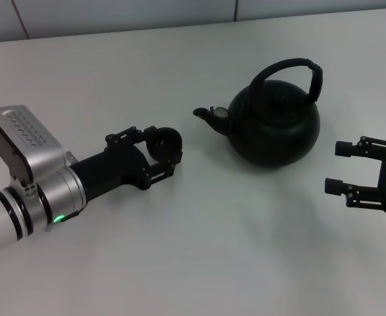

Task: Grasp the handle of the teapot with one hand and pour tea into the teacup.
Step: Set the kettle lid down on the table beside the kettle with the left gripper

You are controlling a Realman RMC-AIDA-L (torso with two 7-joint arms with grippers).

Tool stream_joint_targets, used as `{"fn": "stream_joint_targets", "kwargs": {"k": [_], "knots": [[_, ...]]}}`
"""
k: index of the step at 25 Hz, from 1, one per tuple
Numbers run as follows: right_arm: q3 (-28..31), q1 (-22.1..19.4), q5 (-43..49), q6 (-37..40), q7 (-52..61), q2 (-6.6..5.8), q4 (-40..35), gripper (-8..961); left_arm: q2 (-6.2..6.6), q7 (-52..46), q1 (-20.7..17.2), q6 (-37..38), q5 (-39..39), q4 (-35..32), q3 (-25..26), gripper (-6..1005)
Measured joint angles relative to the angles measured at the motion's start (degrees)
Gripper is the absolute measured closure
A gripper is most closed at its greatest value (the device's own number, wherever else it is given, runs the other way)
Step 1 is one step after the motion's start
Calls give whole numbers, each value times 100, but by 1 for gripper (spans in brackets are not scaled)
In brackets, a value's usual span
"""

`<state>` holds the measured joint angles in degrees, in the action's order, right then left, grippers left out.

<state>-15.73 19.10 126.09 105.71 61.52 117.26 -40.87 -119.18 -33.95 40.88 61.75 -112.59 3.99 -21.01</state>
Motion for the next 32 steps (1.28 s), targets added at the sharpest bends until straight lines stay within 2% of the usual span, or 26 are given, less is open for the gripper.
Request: {"fn": "stream_joint_targets", "kwargs": {"k": [10,32], "knots": [[0,-3,0,3,0,-4,0,213,0,440,-26,-440,-3,284,131,269],[0,11,3,3,-5,-6,0,215,0,470,-30,-583,-38,377,335,215]]}}
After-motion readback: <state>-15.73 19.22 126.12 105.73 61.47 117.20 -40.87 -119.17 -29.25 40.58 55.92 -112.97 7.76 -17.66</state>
